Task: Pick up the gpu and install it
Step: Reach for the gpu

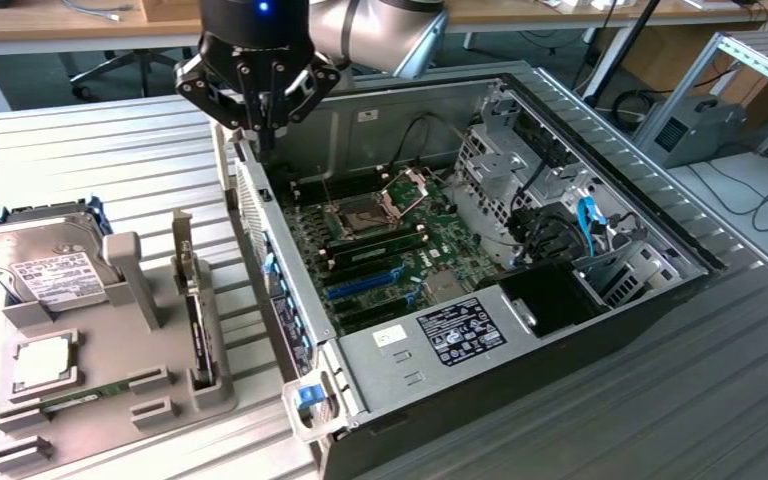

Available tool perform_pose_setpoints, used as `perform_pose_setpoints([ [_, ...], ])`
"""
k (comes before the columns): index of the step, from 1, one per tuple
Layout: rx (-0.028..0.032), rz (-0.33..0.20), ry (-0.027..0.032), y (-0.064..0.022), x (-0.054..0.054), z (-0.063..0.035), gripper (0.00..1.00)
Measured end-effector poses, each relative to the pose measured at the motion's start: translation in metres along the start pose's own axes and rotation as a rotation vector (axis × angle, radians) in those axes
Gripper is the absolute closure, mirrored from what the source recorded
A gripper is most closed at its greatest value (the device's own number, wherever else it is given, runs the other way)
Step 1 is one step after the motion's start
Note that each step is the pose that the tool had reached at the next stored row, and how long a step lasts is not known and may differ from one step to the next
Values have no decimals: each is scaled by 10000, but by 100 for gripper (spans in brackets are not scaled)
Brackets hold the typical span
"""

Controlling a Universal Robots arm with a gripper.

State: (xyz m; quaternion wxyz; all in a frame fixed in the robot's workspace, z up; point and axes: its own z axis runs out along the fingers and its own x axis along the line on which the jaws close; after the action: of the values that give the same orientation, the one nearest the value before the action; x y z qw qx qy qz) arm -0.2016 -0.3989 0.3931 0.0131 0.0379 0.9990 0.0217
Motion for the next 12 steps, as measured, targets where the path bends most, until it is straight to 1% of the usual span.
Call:
perform_pose_setpoints([
  [12, 1, -1, 0, -3, 38, -1, 89],
])
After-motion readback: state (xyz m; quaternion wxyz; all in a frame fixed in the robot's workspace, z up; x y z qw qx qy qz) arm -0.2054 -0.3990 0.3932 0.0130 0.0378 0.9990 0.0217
